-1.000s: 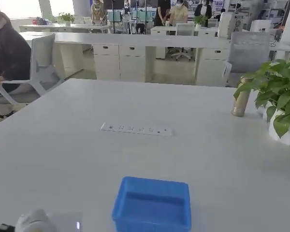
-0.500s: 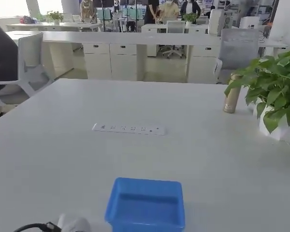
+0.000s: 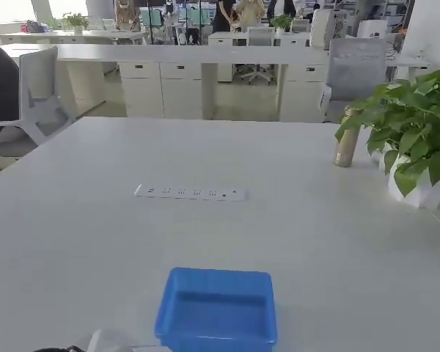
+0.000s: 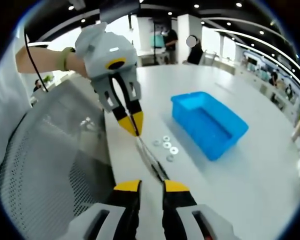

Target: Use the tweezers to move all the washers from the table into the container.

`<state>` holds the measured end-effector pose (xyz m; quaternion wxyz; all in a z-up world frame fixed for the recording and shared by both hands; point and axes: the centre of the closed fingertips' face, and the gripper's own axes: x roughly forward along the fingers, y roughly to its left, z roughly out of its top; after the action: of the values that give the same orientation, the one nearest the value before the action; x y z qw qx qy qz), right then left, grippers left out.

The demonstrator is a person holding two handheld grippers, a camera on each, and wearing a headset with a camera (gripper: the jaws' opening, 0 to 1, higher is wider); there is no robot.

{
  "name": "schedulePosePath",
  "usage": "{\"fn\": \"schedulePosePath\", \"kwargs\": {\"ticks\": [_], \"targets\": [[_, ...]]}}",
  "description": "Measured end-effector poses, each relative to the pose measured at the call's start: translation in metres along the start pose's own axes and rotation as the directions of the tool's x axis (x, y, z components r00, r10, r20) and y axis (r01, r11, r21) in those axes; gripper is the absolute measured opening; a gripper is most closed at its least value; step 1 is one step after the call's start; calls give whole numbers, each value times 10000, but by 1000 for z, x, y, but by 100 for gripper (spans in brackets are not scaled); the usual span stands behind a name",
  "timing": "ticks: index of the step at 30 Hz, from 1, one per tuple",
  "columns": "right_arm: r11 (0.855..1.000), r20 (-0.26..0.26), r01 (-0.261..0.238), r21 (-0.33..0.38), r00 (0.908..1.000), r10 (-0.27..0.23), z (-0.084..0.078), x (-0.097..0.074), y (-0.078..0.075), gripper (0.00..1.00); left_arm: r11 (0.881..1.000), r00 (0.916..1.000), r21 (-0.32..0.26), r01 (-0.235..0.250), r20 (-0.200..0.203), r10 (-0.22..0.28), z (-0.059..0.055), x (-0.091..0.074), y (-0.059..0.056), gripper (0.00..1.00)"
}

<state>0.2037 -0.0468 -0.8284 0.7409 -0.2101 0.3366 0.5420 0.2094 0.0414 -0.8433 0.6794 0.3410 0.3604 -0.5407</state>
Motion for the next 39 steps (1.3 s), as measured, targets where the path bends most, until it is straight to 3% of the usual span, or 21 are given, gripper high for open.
{"fn": "schedulePosePath", "kwargs": {"ticks": [6, 12, 15, 22, 27, 39], "targets": [[9996, -28, 47, -289, 10000, -48, 0, 1, -2, 16, 9985, 9967, 339, -426, 709, 402, 27, -24, -1, 0], [9928, -343, 89, -1191, 9993, -130, -1, 8, -4, 18, 9968, 9893, 504, -623, 1353, 550, 55, -36, -16, 0], [9891, -392, -82, -1467, 9992, 24, 2, 13, -3, 17, 9959, 9872, 638, -641, 1504, 539, 65, -38, -21, 0], [9805, -283, -526, -1893, 9984, 481, 7, 22, 2, 10, 9942, 9779, 653, -859, 1963, 716, 82, -47, -21, 0], [9795, 110, -939, -1780, 9952, 974, 18, 31, 4, 7, 9936, 9751, 557, -985, 2047, 852, 81, -53, -18, 0], [9663, 561, -1211, -2270, 9890, 1372, 53, 59, 8, 7, 9879, 9780, 530, -1457, 1584, 1357, 62, -67, -1, 0]]}}
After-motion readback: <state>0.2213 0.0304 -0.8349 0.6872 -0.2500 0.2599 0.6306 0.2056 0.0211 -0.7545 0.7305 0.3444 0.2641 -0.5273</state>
